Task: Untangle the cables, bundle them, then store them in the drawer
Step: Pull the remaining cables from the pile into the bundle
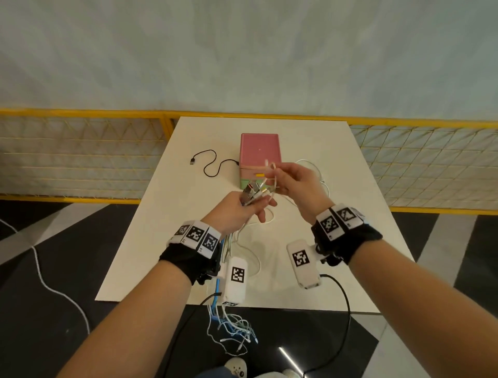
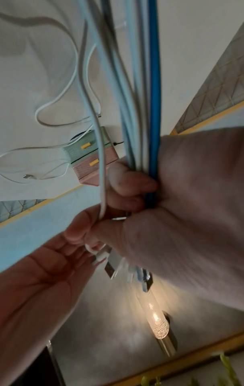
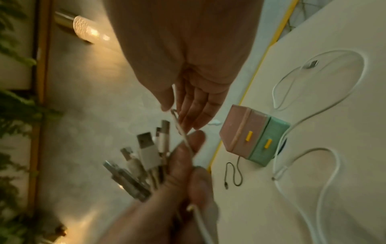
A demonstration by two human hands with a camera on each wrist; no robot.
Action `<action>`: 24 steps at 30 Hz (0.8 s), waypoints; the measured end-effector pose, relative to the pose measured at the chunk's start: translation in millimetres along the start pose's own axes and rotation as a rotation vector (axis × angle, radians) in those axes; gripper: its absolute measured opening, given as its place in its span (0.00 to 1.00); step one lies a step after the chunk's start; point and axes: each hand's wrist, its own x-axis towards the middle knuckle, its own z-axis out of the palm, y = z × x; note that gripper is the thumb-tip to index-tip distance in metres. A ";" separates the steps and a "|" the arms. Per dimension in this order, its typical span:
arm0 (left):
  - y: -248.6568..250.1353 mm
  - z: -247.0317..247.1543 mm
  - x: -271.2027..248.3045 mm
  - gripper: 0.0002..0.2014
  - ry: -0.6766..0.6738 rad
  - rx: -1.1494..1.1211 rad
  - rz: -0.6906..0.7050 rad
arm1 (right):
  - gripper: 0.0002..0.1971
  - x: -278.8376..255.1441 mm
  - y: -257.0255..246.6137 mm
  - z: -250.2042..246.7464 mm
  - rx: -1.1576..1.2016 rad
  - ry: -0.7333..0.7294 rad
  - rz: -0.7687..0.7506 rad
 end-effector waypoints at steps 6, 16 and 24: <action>-6.8 -9.4 7.4 0.16 0.263 0.030 -0.105 | 0.16 -1.3 -8.5 1.7 0.143 -0.064 -0.011; 23.9 -14.0 17.9 0.18 0.342 -0.534 -0.049 | 0.18 -32.4 8.8 6.6 -0.110 -0.259 -0.083; 33.4 -11.1 19.2 0.23 0.314 -0.434 0.106 | 0.12 -37.0 4.0 7.2 -0.100 -0.309 -0.038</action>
